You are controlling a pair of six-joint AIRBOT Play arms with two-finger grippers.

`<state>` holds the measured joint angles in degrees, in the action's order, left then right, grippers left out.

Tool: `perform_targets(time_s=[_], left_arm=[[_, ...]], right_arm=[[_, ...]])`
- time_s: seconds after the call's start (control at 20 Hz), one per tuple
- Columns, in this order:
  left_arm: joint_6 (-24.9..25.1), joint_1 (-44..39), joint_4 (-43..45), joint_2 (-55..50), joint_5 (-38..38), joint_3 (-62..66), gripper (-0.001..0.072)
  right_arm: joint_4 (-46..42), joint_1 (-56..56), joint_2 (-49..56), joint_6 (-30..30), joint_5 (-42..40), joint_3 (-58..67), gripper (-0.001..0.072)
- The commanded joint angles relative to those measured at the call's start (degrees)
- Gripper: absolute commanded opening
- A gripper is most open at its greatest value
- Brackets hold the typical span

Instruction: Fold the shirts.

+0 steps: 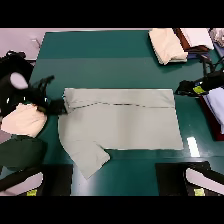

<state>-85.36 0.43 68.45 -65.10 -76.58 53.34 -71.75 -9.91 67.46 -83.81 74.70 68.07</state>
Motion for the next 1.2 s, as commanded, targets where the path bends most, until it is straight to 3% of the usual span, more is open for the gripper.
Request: perform_targets(time_s=[0.0, 0.25, 0.5, 0.7, 0.75, 0.8, 0.85, 1.0, 1.15], left_arm=[[-4.92, 0.02, 2.95, 14.23, 0.04, -17.81, 0.0429], [-7.65, 0.02, -1.2, 20.46, 1.14, -30.45, 0.0429], [-7.52, -0.02, -10.12, 20.46, 10.03, -34.07, 0.0428], [-7.1, -0.09, -14.27, 20.46, 10.84, -35.41, 0.0426], [-6.97, -0.09, -14.95, 20.46, 10.14, -35.32, 0.0385], [-4.57, -0.09, -15.58, 20.46, 9.31, -35.01, 0.0076], [-2.54, -0.09, -16.22, 20.46, 8.35, -34.49, 0.0025], [-1.25, -0.09, -15.89, 20.48, 5.27, -31.47, 0.0024], [-0.15, -0.09, -15.78, 20.48, 4.31, -28.7, 0.0025]], right_arm=[[0.24, -0.04, -4.74, 0.33, -1.09, -1.66, 0.0387], [0.33, -0.04, -4.9, 0.33, -1.03, -1.62, 0.0387], [1.16, -0.04, -4.9, 0.33, -1.05, -1.62, 0.0386], [1.77, -0.04, -4.94, 0.33, -0.74, -1.62, 0.0386], [1.64, -0.13, -4.94, 0.35, 0.09, -1.62, 0.0386], [1.62, -0.87, -4.94, 0.7, 1.73, -1.64, 0.0386], [1.57, -1.84, -4.94, 1.31, 3.5, -1.66, 0.0386], [-2.43, -7.1, -5.38, 2.54, 11.28, -2.95, 0.0385], [-7.82, -14.23, -9.92, 2.49, 12.59, -14.62, 0.0392]])
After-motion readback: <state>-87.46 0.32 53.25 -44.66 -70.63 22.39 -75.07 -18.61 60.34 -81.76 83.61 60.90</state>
